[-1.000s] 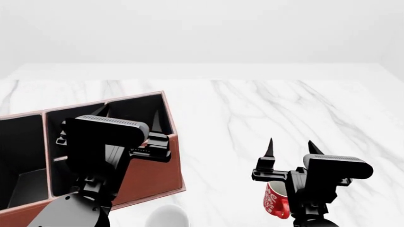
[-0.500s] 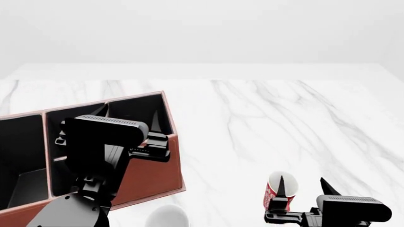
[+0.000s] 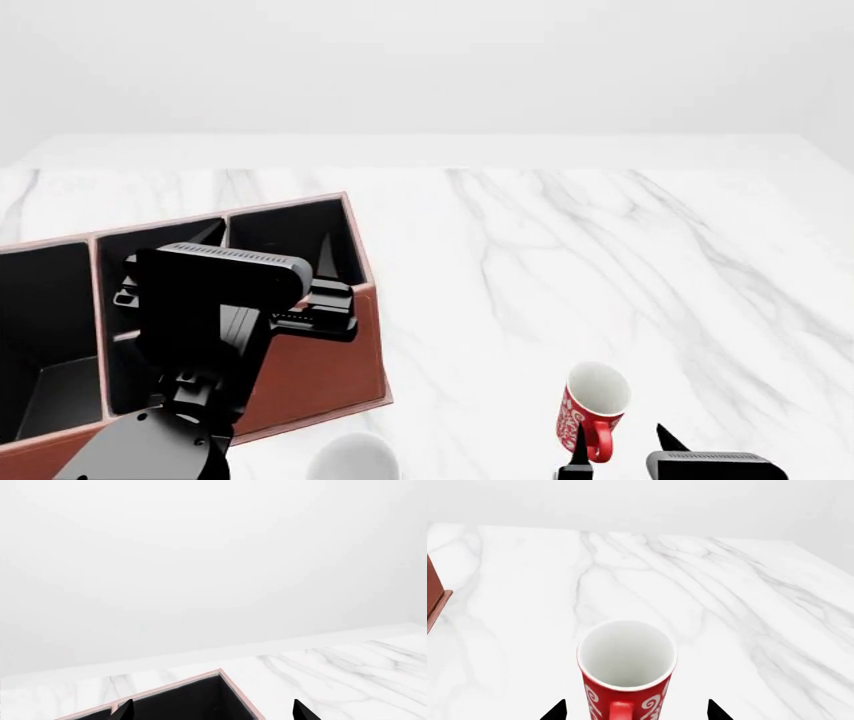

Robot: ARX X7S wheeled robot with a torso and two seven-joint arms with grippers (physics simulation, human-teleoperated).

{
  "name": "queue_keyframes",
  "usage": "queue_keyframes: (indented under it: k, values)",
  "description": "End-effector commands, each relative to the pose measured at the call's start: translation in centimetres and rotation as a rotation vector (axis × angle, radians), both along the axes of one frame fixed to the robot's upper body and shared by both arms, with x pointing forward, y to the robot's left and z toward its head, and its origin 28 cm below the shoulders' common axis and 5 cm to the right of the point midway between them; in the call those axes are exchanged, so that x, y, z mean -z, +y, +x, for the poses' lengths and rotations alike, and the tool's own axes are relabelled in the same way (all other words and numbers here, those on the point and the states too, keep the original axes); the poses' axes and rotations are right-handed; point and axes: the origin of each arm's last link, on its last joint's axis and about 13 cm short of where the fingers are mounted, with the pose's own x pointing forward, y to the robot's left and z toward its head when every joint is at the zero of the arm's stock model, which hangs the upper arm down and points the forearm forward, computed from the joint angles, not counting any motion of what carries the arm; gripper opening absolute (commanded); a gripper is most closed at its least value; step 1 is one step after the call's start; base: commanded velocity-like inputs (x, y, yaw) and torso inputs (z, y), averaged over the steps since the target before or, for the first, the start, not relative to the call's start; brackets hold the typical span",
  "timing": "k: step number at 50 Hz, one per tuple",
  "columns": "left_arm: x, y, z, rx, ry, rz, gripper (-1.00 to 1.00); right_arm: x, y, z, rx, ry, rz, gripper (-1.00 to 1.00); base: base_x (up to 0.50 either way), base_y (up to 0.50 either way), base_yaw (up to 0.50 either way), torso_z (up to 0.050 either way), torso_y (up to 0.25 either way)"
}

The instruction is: Pick up the red mug and place it to the right of the caddy.

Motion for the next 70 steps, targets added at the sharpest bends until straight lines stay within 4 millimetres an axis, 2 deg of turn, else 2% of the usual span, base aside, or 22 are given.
queue_keyframes:
  k: [1, 27, 70]
  values:
    - [0.0, 0.0, 0.0, -0.004, 0.0, 0.004, 1.0, 0.5, 0.1, -0.3, -0.011, 0.036, 0.002, 1.0, 0.0, 0.0, 0.0, 0.0, 0.0]
    - [0.0, 0.1, 0.0, -0.008, -0.001, 0.005, 1.0, 1.5, 0.1, -0.3, -0.027, 0.115, 0.018, 1.0, 0.0, 0.0, 0.0, 0.0, 0.0]
    - [0.2, 0.1, 0.1, -0.007, 0.005, 0.008, 1.0, 2.6, 0.4, 0.5, -0.027, 0.142, 0.04, 1.0, 0.0, 0.0, 0.0, 0.0, 0.0]
